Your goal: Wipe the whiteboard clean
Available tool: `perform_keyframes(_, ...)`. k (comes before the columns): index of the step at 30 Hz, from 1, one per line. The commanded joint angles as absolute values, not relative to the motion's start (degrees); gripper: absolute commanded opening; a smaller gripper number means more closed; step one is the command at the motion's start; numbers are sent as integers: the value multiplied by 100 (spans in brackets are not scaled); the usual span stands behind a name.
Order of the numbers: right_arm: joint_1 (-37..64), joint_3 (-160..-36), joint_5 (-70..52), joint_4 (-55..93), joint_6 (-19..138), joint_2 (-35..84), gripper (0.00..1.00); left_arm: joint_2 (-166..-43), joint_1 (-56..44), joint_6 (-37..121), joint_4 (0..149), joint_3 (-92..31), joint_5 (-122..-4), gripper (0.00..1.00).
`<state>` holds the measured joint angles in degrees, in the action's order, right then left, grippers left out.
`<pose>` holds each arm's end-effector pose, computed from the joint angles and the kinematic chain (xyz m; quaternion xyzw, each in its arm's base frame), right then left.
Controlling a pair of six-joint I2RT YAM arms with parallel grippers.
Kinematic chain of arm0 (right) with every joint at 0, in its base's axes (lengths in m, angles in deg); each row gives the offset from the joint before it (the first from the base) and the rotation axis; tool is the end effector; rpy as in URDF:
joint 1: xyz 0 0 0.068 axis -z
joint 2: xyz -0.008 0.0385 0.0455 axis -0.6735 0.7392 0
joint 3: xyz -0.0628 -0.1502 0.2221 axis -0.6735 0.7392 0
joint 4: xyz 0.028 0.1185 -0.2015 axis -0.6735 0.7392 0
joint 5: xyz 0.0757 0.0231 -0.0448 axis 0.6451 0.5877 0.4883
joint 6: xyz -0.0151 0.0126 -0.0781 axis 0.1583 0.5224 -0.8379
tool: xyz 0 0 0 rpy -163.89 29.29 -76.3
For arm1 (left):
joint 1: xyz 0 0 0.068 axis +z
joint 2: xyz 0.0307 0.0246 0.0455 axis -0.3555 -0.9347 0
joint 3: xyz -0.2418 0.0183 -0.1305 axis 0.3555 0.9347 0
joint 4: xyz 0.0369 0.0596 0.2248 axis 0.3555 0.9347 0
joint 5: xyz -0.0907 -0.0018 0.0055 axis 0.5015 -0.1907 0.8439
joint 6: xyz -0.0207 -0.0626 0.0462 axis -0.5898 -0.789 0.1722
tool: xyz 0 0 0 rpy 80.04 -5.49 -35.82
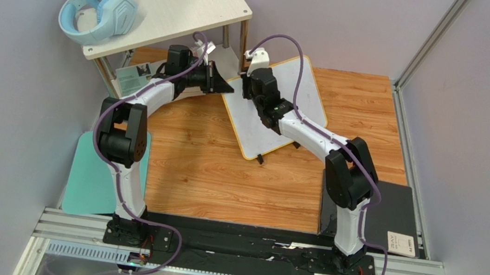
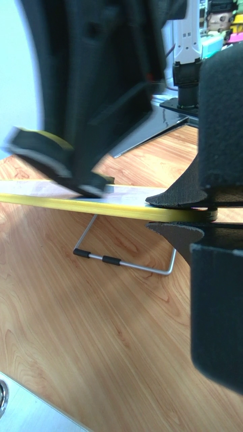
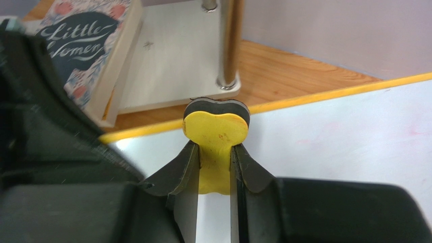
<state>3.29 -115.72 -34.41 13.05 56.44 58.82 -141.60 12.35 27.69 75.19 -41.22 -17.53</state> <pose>0.3954 0.2927 0.2882 -0.1521 0.7843 0.0954 0.5938 0.4283 -0.1206 0.2525 0.1157 0.7909 -0.5053 0.3252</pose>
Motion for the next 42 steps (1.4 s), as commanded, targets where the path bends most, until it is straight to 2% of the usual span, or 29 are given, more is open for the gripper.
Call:
perform_keyframes(1,-64,-10870,-2968,1466,5796,5576,0,-14208,1054,3842,7428,-4217,-2365,0)
perform_keyframes(9,-266,-9622,-3513,1800,6314,4480,0,-14182,1054,3842,7463,-4244,-2400,0)
perform_keyframes(15,-547,-9172,-2400,2570,6254,3704,0,-14217,1054,4000,7795,-4507,-2452,0)
perform_keyframes(18,-846,-9277,-1768,3291,6096,3703,0,-14225,1054,4115,8016,-4691,-2453,0)
perform_keyframes(25,-1680,-9787,-1325,4928,5779,4292,0,-14112,1054,4378,8508,-4868,-2409,0)
perform_keyframes(28,-1935,-9945,-1333,5253,5682,4538,10,-13980,1054,4475,8666,-4789,-2365,0)
perform_keyframes(29,-1971,-9989,-1412,5324,5682,4591,18,-13945,1054,4510,8763,-4763,-2356,0)
perform_keyframes(31,-2050,-10095,-1474,5429,5656,4705,27,-13830,1054,4624,8877,-4745,-2338,0)
perform_keyframes(32,-2059,-10112,-1517,5412,5682,4731,40,-13769,1063,4659,9008,-4745,-2330,0)
perform_keyframes(34,-2068,-10139,-1597,5377,5717,4749,54,-13716,1080,4774,9158,-4753,-2286,0)
perform_keyframes(35,-2068,-10130,-1606,5325,5795,4741,69,-13646,1106,4809,9281,-4745,-2225,0)
perform_keyframes(38,-2068,-10060,-2097,5184,5997,4679,90,-13488,1142,4967,9501,-4683,-2206,0)
perform_keyframes(40,-2059,-10034,-2431,5149,6086,4635,98,-13417,1159,5081,9624,-4674,-2206,0)
perform_keyframes(42,-2051,-9998,-2650,5113,6147,4565,100,-13303,1177,5169,9765,-4631,-2198,0)
